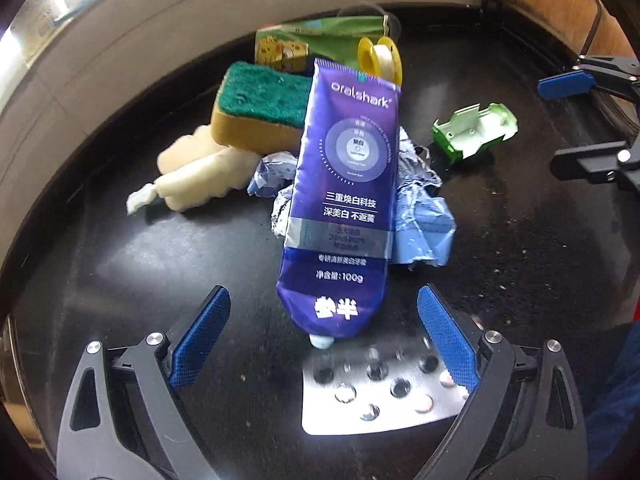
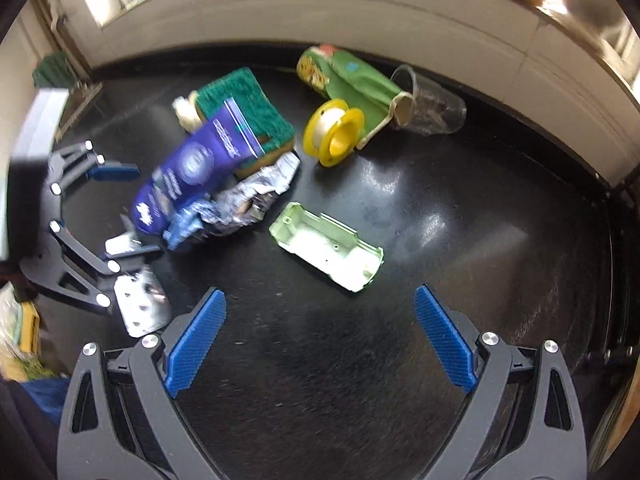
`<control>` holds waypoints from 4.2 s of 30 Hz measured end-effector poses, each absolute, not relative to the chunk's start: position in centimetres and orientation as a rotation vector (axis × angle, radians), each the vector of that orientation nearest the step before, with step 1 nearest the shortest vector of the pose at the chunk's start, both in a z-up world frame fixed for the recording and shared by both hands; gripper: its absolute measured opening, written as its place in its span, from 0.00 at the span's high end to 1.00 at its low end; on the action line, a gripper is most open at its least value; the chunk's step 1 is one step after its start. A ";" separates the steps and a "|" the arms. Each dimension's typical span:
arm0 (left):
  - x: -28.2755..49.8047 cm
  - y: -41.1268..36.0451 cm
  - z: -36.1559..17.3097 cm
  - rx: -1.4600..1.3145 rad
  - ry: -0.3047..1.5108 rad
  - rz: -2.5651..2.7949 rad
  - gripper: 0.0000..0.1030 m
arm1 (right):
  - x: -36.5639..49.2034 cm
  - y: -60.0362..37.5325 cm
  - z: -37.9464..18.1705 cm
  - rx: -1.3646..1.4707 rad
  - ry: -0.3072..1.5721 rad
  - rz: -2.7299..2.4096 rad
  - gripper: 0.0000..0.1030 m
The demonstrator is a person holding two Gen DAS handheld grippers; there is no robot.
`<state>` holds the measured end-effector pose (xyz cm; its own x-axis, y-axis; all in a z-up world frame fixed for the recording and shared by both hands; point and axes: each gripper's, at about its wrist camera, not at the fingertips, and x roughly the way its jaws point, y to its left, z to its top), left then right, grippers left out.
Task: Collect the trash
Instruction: 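Grasp the blue toothpaste tube with the left tool while the right tool grasps the pale green piece, then carry tube and green piece to the bin and open both tools, then move both tools back to the counter trash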
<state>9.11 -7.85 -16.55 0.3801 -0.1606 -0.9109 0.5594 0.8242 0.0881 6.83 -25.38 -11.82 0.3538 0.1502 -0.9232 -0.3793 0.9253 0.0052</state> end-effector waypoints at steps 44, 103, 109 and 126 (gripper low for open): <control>3.8 -3.2 -6.9 0.052 1.019 -0.266 0.54 | 4.0 -24.5 -7.5 -0.123 1.086 0.382 0.65; -30.8 37.8 -22.1 -0.577 1.137 0.760 0.21 | -16.5 35.9 -17.2 -0.739 1.273 1.351 0.25; -25.7 33.0 -16.8 -0.437 1.084 0.646 0.11 | -10.0 27.6 -11.8 -0.601 1.191 1.211 0.15; -2.0 6.7 -6.8 -0.030 0.971 -0.098 0.10 | 2.6 -11.3 -2.5 -0.100 1.026 0.424 0.12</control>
